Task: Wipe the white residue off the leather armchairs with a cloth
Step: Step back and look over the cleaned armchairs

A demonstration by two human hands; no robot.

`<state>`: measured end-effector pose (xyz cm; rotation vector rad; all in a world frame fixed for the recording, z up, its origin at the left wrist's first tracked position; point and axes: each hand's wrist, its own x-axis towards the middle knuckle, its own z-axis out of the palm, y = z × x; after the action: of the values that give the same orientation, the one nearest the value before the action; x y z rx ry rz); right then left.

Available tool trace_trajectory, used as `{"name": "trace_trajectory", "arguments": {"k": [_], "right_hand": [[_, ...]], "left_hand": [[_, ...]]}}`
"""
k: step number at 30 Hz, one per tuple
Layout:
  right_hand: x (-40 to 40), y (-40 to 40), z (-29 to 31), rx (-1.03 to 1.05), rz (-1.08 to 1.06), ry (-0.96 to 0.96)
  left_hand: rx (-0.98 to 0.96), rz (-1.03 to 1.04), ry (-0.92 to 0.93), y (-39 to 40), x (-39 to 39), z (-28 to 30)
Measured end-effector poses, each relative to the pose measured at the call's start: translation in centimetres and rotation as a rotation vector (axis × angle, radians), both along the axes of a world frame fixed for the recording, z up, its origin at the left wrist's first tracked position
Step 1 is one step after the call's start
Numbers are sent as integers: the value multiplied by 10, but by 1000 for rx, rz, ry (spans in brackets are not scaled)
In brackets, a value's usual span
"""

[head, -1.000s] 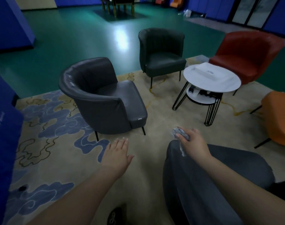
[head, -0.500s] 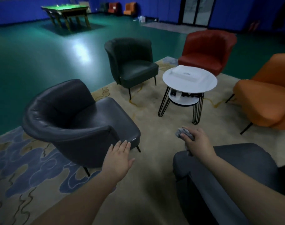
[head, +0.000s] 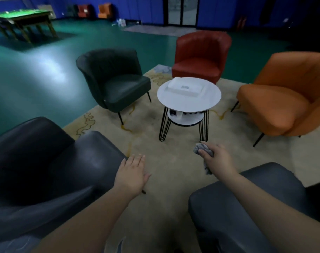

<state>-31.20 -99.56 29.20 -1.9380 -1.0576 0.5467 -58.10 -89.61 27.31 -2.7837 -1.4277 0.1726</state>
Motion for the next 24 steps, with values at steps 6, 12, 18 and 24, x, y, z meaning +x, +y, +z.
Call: {"name": "trace_trajectory", "arguments": {"k": [6,12,18,24], "right_hand": [[39,55,1,19,-57,107],[63,105,-11,38,-113,181],[91,165,-22,9,-188,202],[117,245,-20,-36,-250,184]], "left_hand": [[21,2,-26,68,38,4],[6,-52,5,124,69,-9],[-17,-101,-32,204,109,-26],[-76,-164,-121,300,147,-31]]}}
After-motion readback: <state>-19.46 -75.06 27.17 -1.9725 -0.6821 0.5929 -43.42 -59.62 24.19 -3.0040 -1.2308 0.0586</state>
